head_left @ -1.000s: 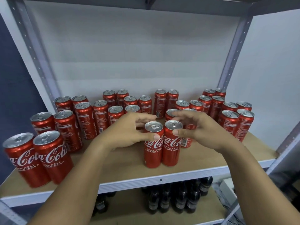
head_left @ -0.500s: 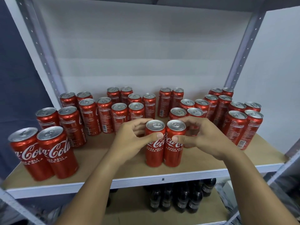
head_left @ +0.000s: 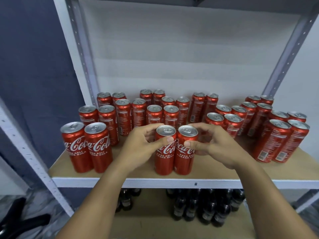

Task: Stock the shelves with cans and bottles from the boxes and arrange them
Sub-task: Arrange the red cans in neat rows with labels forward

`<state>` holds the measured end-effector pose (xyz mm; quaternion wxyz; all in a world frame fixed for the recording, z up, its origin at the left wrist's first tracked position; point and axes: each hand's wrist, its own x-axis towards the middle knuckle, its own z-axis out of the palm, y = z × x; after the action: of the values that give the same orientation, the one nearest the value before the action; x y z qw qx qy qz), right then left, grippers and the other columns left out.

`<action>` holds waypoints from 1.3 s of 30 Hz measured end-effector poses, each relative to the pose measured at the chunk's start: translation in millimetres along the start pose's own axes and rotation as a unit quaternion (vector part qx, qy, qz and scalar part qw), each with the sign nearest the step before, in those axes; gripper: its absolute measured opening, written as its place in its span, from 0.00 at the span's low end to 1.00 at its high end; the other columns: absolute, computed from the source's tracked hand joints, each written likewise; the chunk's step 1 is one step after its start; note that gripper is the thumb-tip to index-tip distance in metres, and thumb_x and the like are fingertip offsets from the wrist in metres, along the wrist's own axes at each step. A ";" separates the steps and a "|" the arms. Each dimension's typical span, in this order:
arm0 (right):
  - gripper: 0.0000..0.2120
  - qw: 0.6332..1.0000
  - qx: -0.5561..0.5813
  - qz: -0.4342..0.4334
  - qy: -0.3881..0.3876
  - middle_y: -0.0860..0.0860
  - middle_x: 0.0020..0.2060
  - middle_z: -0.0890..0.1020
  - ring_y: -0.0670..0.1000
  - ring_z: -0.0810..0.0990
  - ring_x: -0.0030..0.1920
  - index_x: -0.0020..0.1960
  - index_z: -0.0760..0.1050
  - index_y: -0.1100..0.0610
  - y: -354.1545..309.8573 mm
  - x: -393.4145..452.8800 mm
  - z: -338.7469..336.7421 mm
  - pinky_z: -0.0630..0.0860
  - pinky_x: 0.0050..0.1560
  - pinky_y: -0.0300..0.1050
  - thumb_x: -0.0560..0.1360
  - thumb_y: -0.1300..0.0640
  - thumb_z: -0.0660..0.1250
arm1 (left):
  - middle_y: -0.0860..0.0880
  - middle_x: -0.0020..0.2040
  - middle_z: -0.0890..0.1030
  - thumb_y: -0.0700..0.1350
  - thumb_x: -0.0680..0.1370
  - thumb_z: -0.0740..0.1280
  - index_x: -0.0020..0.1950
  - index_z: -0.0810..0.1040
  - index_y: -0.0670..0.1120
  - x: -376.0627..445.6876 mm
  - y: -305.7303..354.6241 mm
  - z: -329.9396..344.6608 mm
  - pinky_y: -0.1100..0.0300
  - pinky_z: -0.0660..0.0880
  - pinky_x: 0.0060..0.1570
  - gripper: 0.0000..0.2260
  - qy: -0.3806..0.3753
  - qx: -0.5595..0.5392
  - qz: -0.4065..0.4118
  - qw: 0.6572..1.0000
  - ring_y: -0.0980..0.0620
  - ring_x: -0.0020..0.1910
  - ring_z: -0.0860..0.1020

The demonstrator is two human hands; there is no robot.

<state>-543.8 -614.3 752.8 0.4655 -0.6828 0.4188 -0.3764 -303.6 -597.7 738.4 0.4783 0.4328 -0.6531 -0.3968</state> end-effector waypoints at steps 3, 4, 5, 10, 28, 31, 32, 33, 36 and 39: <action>0.21 1.000 0.010 0.000 -0.014 0.47 0.54 0.86 0.48 0.84 0.56 0.63 0.79 0.48 -6.3 7.2 20.6 0.83 0.50 0.48 0.70 0.57 0.77 | 0.60 0.57 0.85 0.44 0.75 0.76 0.62 0.82 0.53 -9.3 -1.1 -20.3 0.62 0.77 0.62 0.16 0.000 0.005 -0.005 1.000 0.61 0.60 0.82; 0.21 1.000 0.009 -0.001 -0.016 0.47 0.54 0.86 0.48 0.84 0.56 0.63 0.79 0.48 -7.7 9.5 26.9 0.83 0.50 0.49 0.71 0.57 0.77 | 0.61 0.56 0.85 0.44 0.75 0.76 0.61 0.82 0.55 -11.5 -1.9 -26.5 0.65 0.77 0.61 0.16 0.002 0.007 -0.007 1.000 0.62 0.60 0.81; 0.21 1.000 0.005 -0.002 -0.018 0.47 0.54 0.86 0.48 0.84 0.56 0.63 0.79 0.48 -9.1 11.3 32.7 0.83 0.51 0.50 0.71 0.57 0.77 | 0.62 0.56 0.85 0.43 0.76 0.76 0.60 0.82 0.56 -13.1 -2.5 -32.0 0.67 0.77 0.59 0.15 0.003 0.007 -0.009 1.000 0.63 0.59 0.81; 0.21 1.000 0.012 -0.006 -0.015 0.46 0.55 0.85 0.47 0.84 0.55 0.63 0.79 0.48 -14.7 18.8 57.2 0.83 0.47 0.44 0.72 0.58 0.76 | 0.60 0.57 0.85 0.42 0.77 0.75 0.58 0.81 0.59 -17.4 -6.8 -51.6 0.60 0.77 0.62 0.14 0.013 -0.003 -0.025 1.000 0.61 0.61 0.81; 0.22 1.000 -0.001 -0.001 -0.005 0.45 0.53 0.86 0.45 0.84 0.54 0.64 0.79 0.48 -26.3 20.5 73.5 0.83 0.48 0.42 0.71 0.56 0.76 | 0.58 0.62 0.83 0.49 0.78 0.73 0.64 0.78 0.59 -19.6 -15.9 -61.3 0.48 0.77 0.66 0.15 0.023 -0.014 -0.040 0.999 0.58 0.63 0.80; 0.20 1.000 0.010 0.004 -0.007 0.44 0.52 0.86 0.43 0.84 0.53 0.64 0.78 0.50 -28.6 19.0 75.4 0.81 0.44 0.38 0.73 0.60 0.75 | 0.57 0.62 0.83 0.49 0.78 0.74 0.65 0.78 0.57 -19.7 -16.8 -61.9 0.48 0.77 0.67 0.17 0.022 -0.026 -0.044 0.998 0.58 0.64 0.80; 0.20 1.000 0.013 0.007 -0.006 0.44 0.52 0.86 0.43 0.84 0.53 0.64 0.78 0.50 -29.5 18.7 76.5 0.82 0.44 0.38 0.74 0.60 0.74 | 0.56 0.63 0.83 0.50 0.77 0.75 0.68 0.78 0.55 -19.7 -16.8 -62.6 0.47 0.76 0.67 0.20 0.022 -0.028 -0.046 0.998 0.57 0.65 0.80; 0.21 1.000 0.013 0.010 -0.003 0.44 0.52 0.86 0.43 0.84 0.53 0.65 0.78 0.50 -30.0 18.4 77.6 0.82 0.45 0.39 0.74 0.60 0.74 | 0.56 0.65 0.82 0.53 0.76 0.75 0.71 0.76 0.53 -20.1 -16.4 -63.0 0.47 0.76 0.68 0.24 0.022 -0.028 -0.046 0.998 0.56 0.66 0.79; 0.21 1.000 0.009 0.013 0.007 0.44 0.51 0.86 0.44 0.85 0.52 0.65 0.78 0.50 -29.7 17.6 79.9 0.83 0.50 0.45 0.74 0.60 0.74 | 0.56 0.68 0.80 0.60 0.72 0.76 0.75 0.73 0.53 -21.5 -17.4 -63.6 0.47 0.75 0.69 0.33 0.023 -0.030 -0.048 0.998 0.57 0.69 0.77; 0.21 1.000 0.000 0.017 0.017 0.46 0.51 0.86 0.47 0.85 0.53 0.65 0.78 0.50 -29.7 17.4 81.5 0.83 0.51 0.48 0.73 0.59 0.75 | 0.58 0.68 0.80 0.63 0.71 0.75 0.74 0.73 0.56 -23.3 -17.9 -63.1 0.48 0.75 0.69 0.34 0.034 -0.019 -0.046 0.998 0.59 0.68 0.77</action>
<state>-457.2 -597.8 760.1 0.4645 -0.6690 0.4380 -0.3806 -235.3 -587.8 729.5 0.4896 0.4667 -0.6082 -0.4155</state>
